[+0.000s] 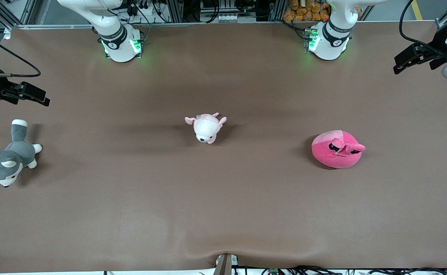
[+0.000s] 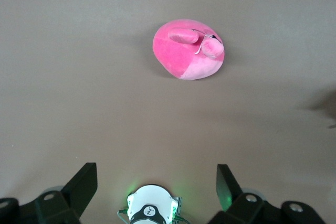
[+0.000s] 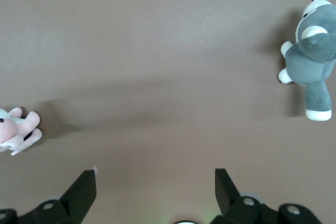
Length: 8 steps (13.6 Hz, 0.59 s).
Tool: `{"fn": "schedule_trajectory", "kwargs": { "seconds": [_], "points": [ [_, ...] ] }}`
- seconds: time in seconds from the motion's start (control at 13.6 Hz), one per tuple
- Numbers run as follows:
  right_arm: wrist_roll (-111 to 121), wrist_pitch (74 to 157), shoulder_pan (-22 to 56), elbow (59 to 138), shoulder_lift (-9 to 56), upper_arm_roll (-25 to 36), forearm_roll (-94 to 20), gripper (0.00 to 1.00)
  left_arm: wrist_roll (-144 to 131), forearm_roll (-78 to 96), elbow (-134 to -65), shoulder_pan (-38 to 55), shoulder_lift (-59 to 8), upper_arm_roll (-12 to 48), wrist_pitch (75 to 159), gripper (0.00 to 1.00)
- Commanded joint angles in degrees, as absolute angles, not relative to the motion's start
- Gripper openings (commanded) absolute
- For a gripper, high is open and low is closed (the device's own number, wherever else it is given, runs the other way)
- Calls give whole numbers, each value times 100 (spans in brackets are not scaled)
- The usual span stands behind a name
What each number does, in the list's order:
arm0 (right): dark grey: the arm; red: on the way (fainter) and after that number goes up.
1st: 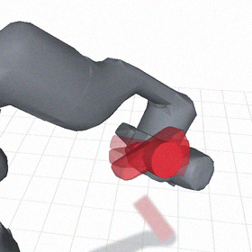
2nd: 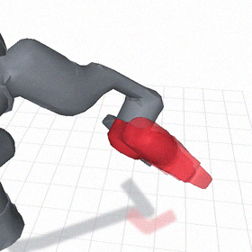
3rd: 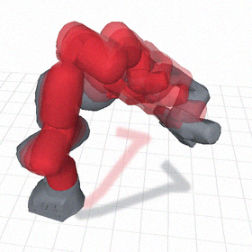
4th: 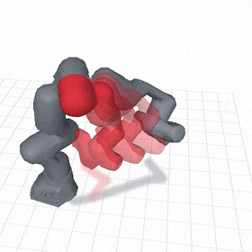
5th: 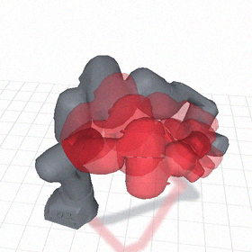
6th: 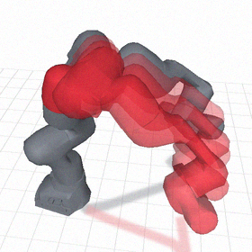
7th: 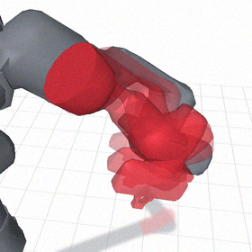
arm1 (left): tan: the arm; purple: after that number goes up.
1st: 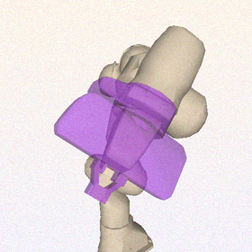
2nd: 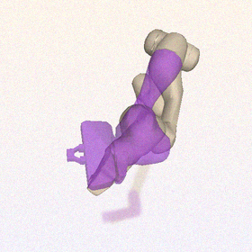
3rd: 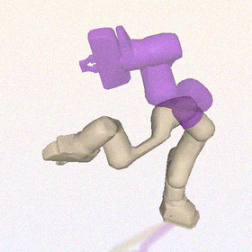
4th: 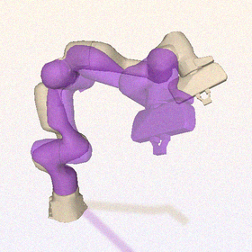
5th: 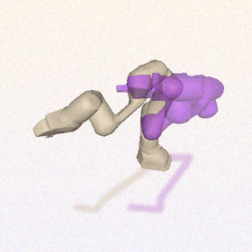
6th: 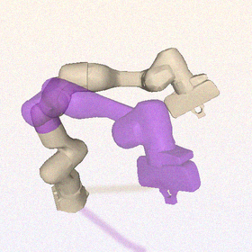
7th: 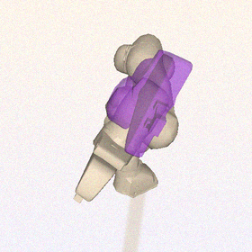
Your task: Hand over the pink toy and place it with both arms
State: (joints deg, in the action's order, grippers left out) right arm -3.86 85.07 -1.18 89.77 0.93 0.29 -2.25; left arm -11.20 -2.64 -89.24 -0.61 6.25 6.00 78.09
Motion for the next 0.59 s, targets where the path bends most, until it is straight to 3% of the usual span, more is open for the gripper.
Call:
{"fn": "schedule_trajectory", "kwargs": {
  "seconds": [0.0,0.51],
  "points": [
    [-334,8481,-176,9018,44,-35,-141,100,-1002,-246,-8745,-97,563,641,7568,100],
    [-334,8490,-176,9018,53,-35,-141,100,-985,-255,-8762,-114,422,633,7550,100]
  ]
}}
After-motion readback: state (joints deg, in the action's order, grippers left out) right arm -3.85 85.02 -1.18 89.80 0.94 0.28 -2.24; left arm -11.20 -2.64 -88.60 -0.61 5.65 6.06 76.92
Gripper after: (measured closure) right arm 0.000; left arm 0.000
